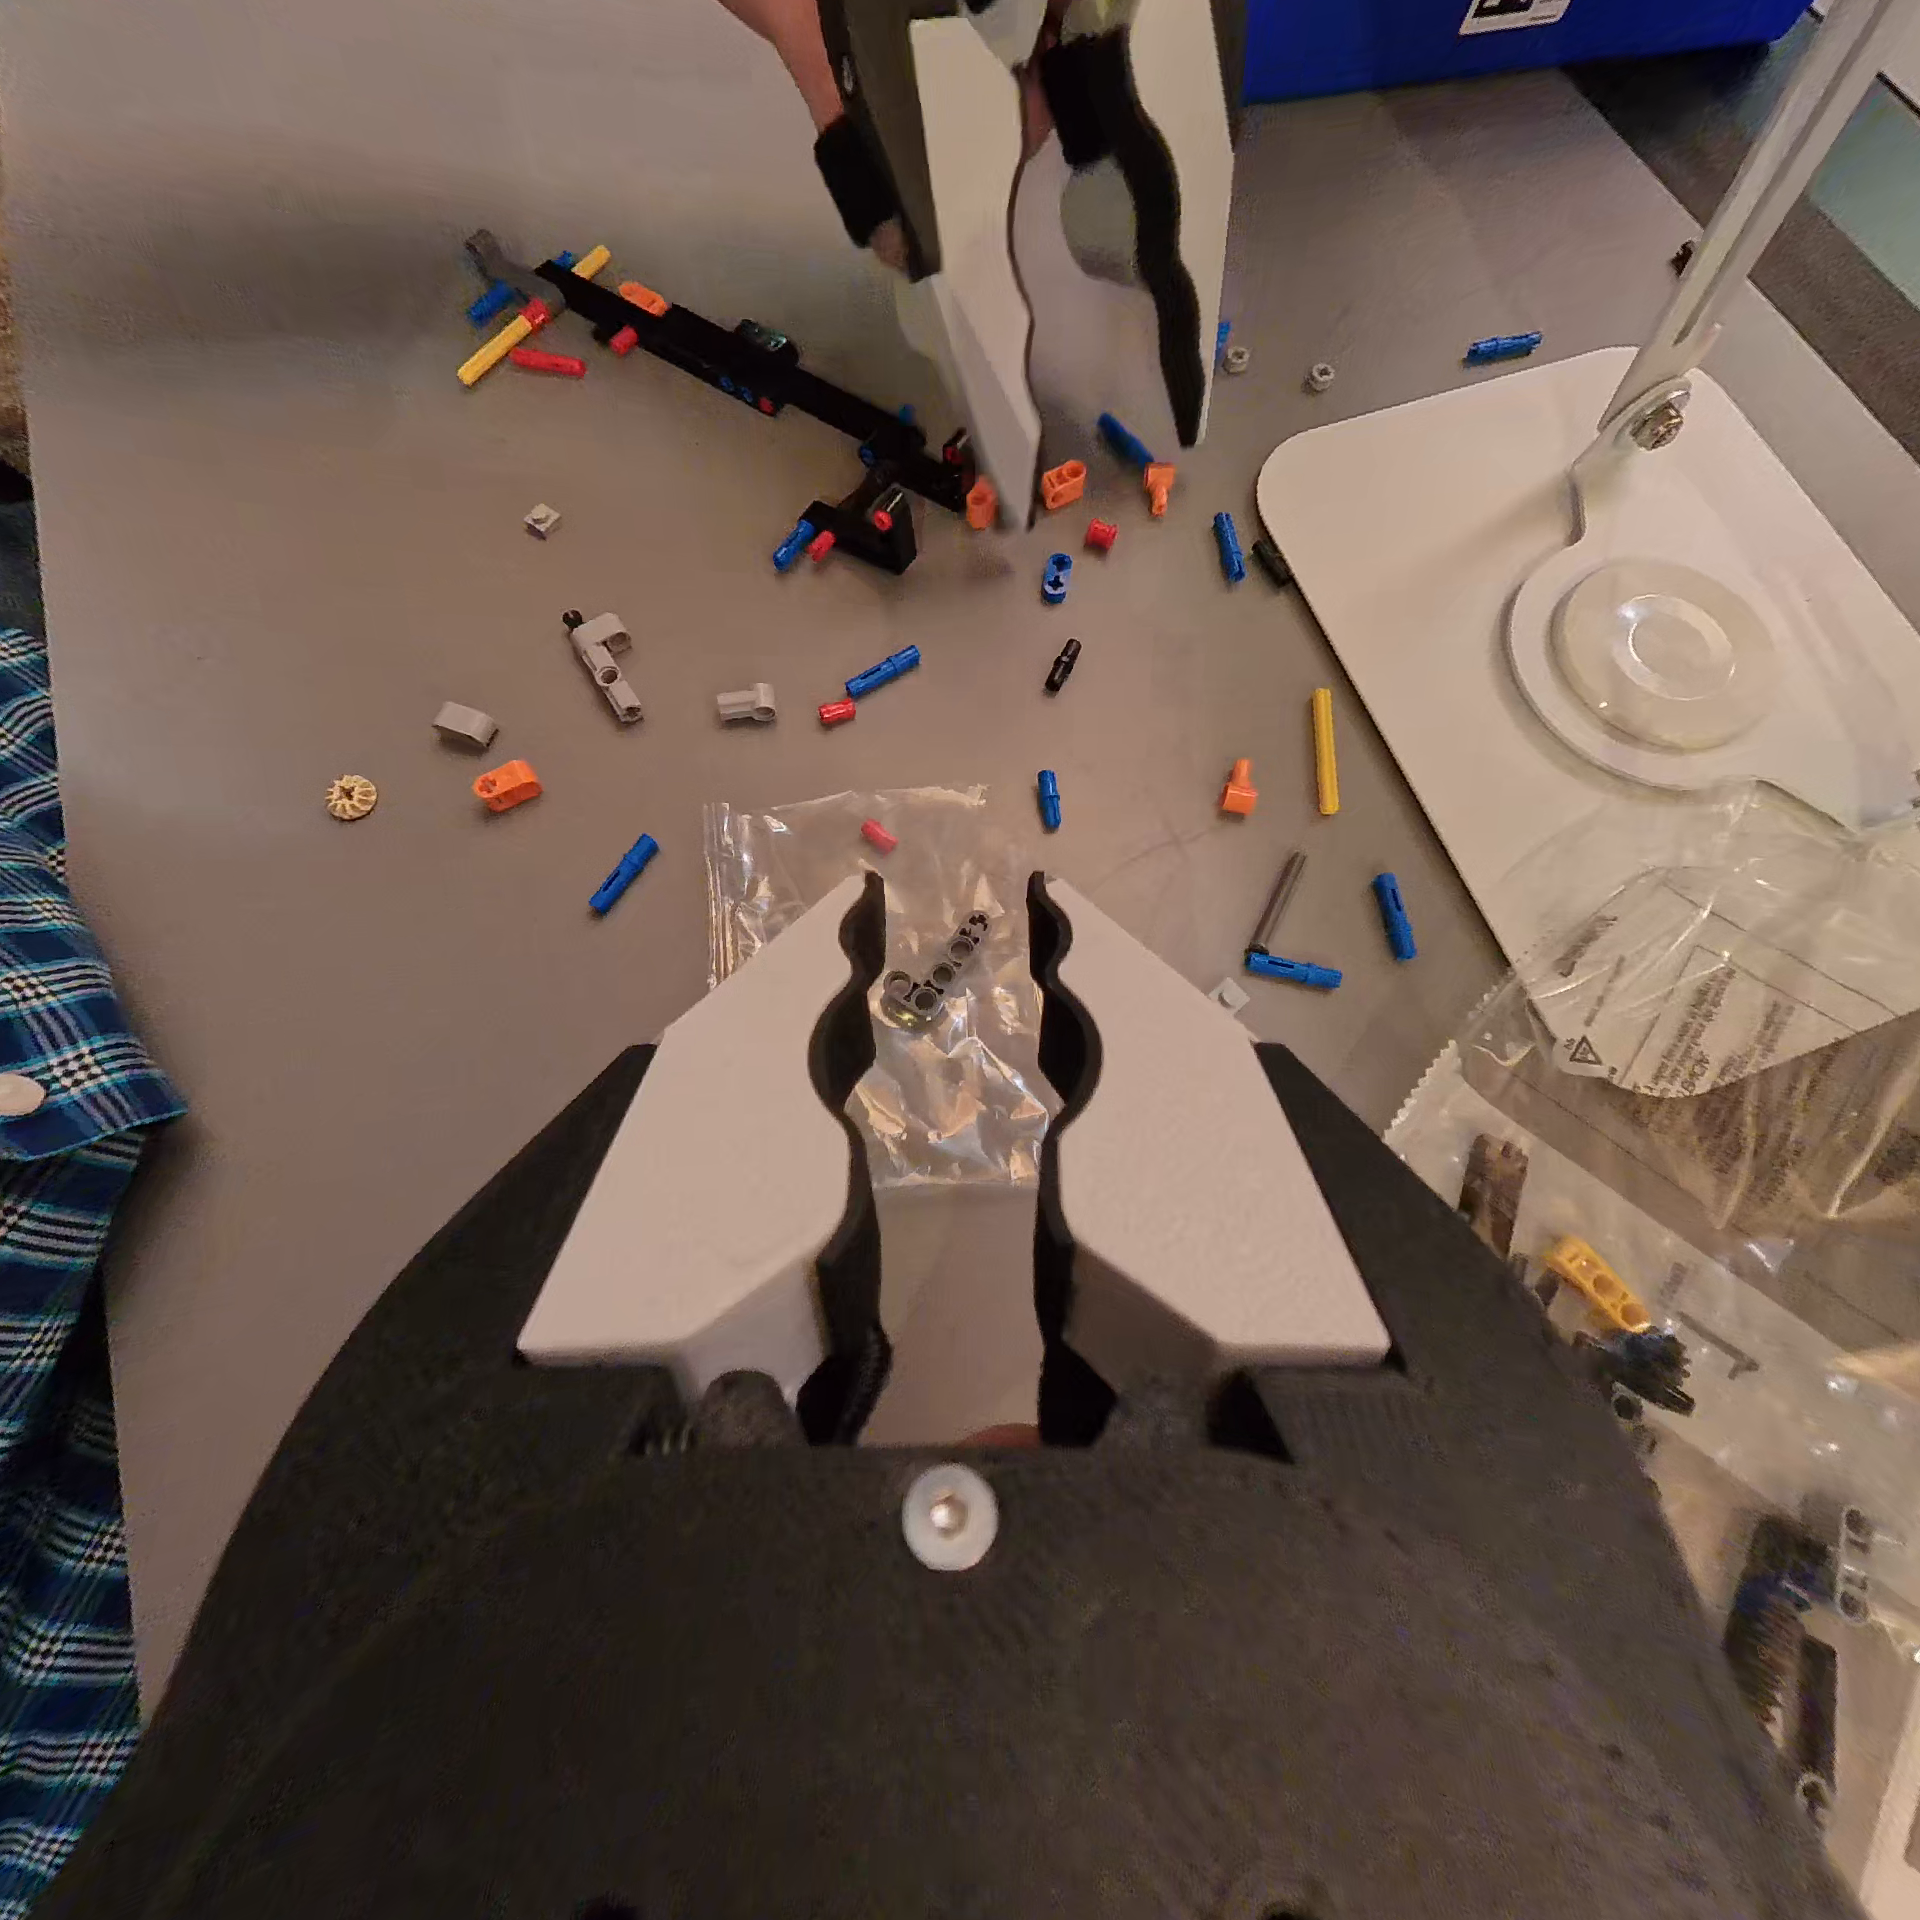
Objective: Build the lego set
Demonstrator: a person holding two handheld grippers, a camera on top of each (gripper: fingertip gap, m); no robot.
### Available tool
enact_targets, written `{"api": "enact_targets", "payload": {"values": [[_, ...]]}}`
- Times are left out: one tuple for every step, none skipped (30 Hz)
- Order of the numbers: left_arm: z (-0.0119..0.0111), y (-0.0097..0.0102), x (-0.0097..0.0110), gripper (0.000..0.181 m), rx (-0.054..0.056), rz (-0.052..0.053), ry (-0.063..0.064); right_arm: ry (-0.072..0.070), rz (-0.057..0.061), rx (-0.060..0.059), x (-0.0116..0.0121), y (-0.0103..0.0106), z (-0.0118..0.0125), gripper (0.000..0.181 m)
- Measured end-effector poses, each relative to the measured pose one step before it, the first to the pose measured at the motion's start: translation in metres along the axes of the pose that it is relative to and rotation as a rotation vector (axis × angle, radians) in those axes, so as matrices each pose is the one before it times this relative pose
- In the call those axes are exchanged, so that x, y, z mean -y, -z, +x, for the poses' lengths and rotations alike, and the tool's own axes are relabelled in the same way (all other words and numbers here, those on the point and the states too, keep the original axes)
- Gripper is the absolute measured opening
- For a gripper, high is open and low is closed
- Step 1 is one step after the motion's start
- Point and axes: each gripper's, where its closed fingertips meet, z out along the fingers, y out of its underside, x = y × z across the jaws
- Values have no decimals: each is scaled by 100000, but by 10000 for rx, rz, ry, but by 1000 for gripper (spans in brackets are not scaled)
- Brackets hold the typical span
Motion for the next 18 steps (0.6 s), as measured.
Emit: {"api": "enact_targets", "payload": {"values": [[-558, 577, 178, 47, 240, 182, 164, -15, 11, -15, -20, 65, 31, 26], [-946, 574, -76, 44, 335, 65, 298, -15, 6, -11, -42, 55, 25, 26], [-1292, 497, -304, 41, 511, -16, 260, -9, 0, -10, -54, 31, 25, 26], [-1224, 444, -279, 34, 449, 61, 277, -10, 6, -4, -24, 18, 15, 26], [-868, 328, -185, 31, 252, 126, 404, -20, 13, 12, -7, 6, -17, 26], [-848, 178, -361, 26, 287, -42, 408, -15, 16, 16, 9, -11, -22, 26], [-830, 110, -339, 18, 351, -63, 244, 0, 10, 9, 20, -14, -24, 26], [-360, -7, -87, 16, 146, 99, 58, 8, 0, 6, 4, -20, -26, 26], [-485, -171, -370, 14, 256, -149, 70, 7, 3, 9, 21, -38, -23, 25], [-450, -295, -534, 11, 248, -310, 28, 4, 1, 14, 18, -36, -31, 25], [-201, -252, -149, 9, 106, -59, -30, 8, -4, 7, 19, -26, -19, 25], [-59, -202, -5, 7, -17, 66, 82, 10, -5, -1, 19, -12, -6, 25], [76, -227, -208, 5, -109, -84, 96, 7, 1, -2, 23, 21, -13, 25], [15, -239, -301, 2, -35, -139, 5, 2, 2, -5, 20, 40, 1, 25], [133, -220, -329, 1, -57, -148, -58, -3, -6, -8, -18, 47, 15, 25], [207, -18, 73, 0, -79, 116, -31, -10, -4, -16, -48, 53, 55, 25], [94, 25, -28, 0, -26, 8, 53, -21, 8, -10, -37, 51, 49, 25], [124, 53, -62, 0, -30, -33, -3, -27, 10, 0, -35, 35, 30, 26]]}}
